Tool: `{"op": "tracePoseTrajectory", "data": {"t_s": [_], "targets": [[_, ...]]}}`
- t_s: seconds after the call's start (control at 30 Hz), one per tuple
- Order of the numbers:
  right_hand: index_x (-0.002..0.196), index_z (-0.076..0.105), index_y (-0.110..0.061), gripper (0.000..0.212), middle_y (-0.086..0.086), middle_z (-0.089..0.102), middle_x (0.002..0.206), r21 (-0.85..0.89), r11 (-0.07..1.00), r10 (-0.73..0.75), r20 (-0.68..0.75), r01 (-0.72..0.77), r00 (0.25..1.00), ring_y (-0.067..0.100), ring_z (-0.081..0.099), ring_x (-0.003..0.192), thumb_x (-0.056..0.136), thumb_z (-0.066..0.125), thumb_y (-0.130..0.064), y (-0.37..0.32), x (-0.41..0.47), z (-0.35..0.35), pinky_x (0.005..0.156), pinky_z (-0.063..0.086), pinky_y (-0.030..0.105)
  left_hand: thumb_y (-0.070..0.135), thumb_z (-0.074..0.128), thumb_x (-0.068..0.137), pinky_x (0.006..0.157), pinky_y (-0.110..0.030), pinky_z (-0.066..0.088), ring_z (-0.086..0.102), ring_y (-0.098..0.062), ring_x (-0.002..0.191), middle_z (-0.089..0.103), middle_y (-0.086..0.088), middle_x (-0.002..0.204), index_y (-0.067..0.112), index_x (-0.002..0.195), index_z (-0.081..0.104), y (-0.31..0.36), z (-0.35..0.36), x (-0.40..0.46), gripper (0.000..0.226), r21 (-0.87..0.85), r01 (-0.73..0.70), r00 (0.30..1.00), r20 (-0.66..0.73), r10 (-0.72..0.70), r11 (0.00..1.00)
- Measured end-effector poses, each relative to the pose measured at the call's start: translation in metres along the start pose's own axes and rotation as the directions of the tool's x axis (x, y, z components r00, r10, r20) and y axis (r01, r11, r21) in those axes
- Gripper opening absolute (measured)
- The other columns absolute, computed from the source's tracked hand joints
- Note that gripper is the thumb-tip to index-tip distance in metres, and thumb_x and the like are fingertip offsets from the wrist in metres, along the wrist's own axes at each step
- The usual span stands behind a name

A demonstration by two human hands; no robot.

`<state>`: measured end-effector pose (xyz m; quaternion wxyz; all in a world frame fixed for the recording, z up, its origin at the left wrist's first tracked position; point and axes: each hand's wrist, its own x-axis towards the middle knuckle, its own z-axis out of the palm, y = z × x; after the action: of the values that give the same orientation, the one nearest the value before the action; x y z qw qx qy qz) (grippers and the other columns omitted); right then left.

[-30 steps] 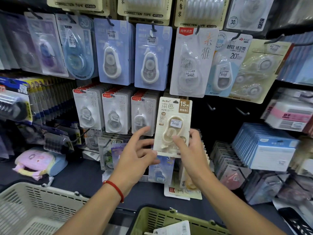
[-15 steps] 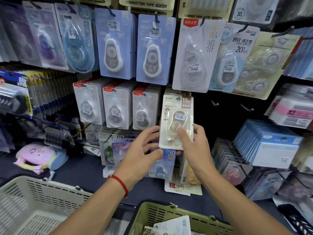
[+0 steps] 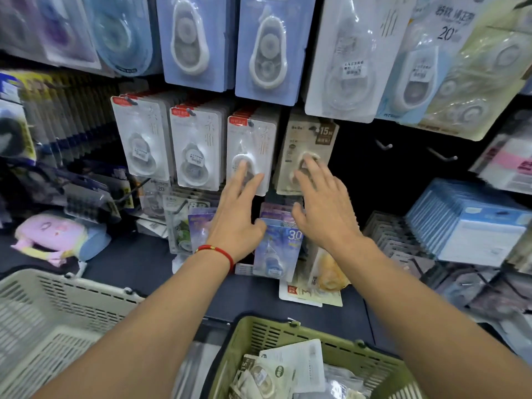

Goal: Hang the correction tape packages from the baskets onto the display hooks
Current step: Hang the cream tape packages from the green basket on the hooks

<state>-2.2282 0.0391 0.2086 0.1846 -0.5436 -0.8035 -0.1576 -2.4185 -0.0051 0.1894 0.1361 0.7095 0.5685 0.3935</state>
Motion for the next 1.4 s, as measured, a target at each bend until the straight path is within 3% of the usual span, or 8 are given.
{"op": "tracePoseTrajectory", "data": {"t_s": [0.43,0.57,0.67,0.8,0.97,1.1,1.27,1.4], "targets": [[0.152,0.043,-0.021,0.068,0.008,0.011,0.171,-0.026,0.996,0.083,0.138,-0.080,0.987,0.036,0.033,0.144,0.087,0.062,-0.017,0.016,0.056,0.016,0.102,0.049,0.052,-0.002,0.064,0.091,0.113,-0.018,0.021,0.006,-0.007,0.160,-0.008,0.016,0.175,0.027,0.165,0.028,-0.018,0.008,-0.002,0.088,0.048,-0.074,0.997,0.024,0.073,0.996],[0.149,0.047,-0.015,0.055,0.013,0.028,0.162,0.119,0.988,0.091,0.084,-0.100,0.992,0.037,0.045,0.133,0.095,0.057,-0.016,0.015,0.029,0.018,0.095,0.052,0.045,-0.004,0.062,0.089,0.112,-0.015,0.023,0.029,-0.014,0.156,0.026,0.003,0.172,0.024,0.160,0.041,-0.021,0.007,-0.011,0.079,0.012,-0.029,0.999,0.018,0.028,1.000],[0.142,0.056,-0.014,0.043,0.008,0.049,0.147,0.271,0.953,0.107,0.118,-0.135,0.987,0.032,0.056,0.125,0.099,0.056,-0.017,0.016,-0.016,0.024,0.096,0.052,0.047,0.002,0.064,0.090,0.109,-0.027,0.037,0.056,-0.026,0.133,0.061,-0.008,0.144,0.018,0.150,0.055,-0.025,0.007,-0.021,0.062,0.110,-0.013,0.980,0.197,-0.009,0.994],[0.123,0.068,-0.018,0.028,0.006,0.072,0.116,0.273,0.939,0.085,0.407,-0.210,0.910,0.031,0.066,0.108,0.098,0.056,-0.021,0.014,-0.096,0.038,0.084,0.052,0.038,0.006,0.063,0.096,0.104,-0.034,0.050,0.066,-0.027,0.117,0.069,-0.009,0.131,0.016,0.141,0.062,-0.028,0.014,-0.048,0.046,0.231,-0.071,0.753,0.650,-0.100,0.970],[0.132,0.065,-0.021,0.035,0.008,0.067,0.132,0.176,0.964,-0.039,0.835,-0.199,0.549,0.030,0.059,0.123,0.102,0.057,-0.038,-0.006,-0.199,0.071,0.090,0.048,0.037,0.012,0.056,0.098,0.099,-0.027,0.044,0.063,-0.026,0.122,0.069,-0.005,0.132,0.021,0.142,0.062,-0.027,0.037,-0.093,0.045,0.385,-0.299,0.472,0.855,-0.215,0.873],[0.135,0.062,-0.016,0.057,0.010,0.061,0.133,0.164,0.978,-0.061,0.822,-0.132,0.566,0.033,0.061,0.122,0.101,0.051,-0.061,-0.046,-0.260,0.095,0.091,0.049,0.041,0.018,0.059,0.101,0.096,-0.028,0.044,0.060,-0.025,0.124,0.065,-0.005,0.135,0.022,0.147,0.056,-0.026,0.055,-0.126,0.047,0.414,-0.327,0.333,0.891,-0.307,0.849],[0.150,0.043,-0.010,0.098,0.013,0.050,0.142,0.215,0.958,-0.067,0.812,-0.190,0.579,0.035,0.049,0.132,0.084,0.057,-0.082,-0.101,-0.308,0.104,0.105,0.046,0.048,0.014,0.060,0.098,0.102,-0.029,0.046,0.060,-0.026,0.125,0.067,-0.005,0.134,0.022,0.143,0.061,-0.028,0.069,-0.162,0.046,0.414,-0.162,0.445,0.841,-0.309,0.896],[0.140,0.052,-0.009,0.057,0.013,0.056,0.135,0.211,0.949,-0.009,0.760,-0.233,0.650,0.032,0.048,0.131,0.094,0.071,-0.037,-0.108,-0.324,0.114,0.108,0.045,0.041,0.012,0.059,0.096,0.105,-0.036,0.051,0.064,-0.024,0.118,0.073,-0.001,0.121,0.027,0.131,0.069,-0.040,0.070,-0.186,0.039,0.391,0.072,0.635,0.692,-0.345,0.918]]}}
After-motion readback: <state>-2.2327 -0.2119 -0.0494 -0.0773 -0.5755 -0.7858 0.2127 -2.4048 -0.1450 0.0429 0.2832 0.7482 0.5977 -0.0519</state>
